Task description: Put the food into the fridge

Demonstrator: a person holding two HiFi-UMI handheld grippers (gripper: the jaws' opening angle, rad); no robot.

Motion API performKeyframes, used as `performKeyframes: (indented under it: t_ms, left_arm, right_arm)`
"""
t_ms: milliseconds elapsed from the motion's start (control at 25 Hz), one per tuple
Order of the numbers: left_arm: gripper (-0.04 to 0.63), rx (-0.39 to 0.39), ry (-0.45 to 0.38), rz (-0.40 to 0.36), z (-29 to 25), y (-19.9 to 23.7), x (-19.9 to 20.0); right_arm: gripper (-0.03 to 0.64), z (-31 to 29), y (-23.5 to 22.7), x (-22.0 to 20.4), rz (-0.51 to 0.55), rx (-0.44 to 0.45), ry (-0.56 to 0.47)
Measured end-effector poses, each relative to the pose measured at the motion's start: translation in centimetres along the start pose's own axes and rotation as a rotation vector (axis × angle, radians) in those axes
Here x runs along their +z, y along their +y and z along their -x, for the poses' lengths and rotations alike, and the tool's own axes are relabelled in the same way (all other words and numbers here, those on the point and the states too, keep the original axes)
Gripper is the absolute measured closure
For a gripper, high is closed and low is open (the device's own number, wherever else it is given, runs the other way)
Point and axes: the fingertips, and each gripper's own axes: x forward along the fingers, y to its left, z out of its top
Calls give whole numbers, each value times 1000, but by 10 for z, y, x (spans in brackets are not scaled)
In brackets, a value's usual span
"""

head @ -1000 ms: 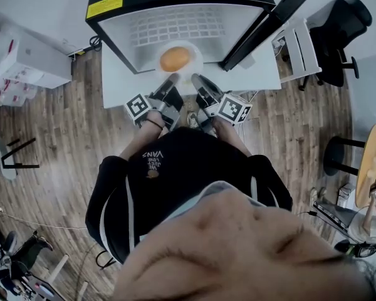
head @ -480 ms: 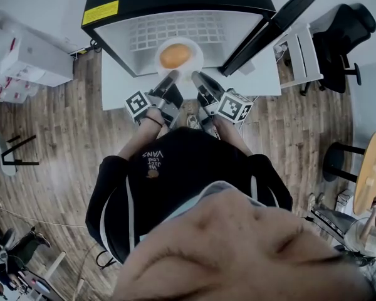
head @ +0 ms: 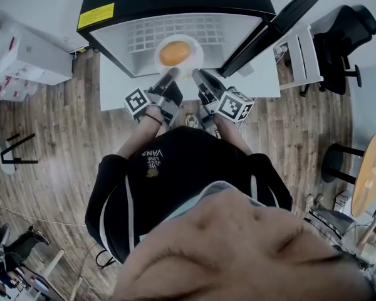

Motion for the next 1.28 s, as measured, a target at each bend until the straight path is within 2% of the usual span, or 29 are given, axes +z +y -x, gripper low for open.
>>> performKeyframes:
  t_ms: [600,960,1280]
  left_arm:
    - [565,9,-30,-22,-10,1,18]
    - [565,29,-38,-66,-18,1,35]
    - [565,43,-41,-62,-27,0,42]
  right_arm:
    - [546,-3,-6,18,76,-10,-12]
    - [546,-5,-9,22,95,-17,-11]
    - [546,-7,-13,25,85,-16,-14]
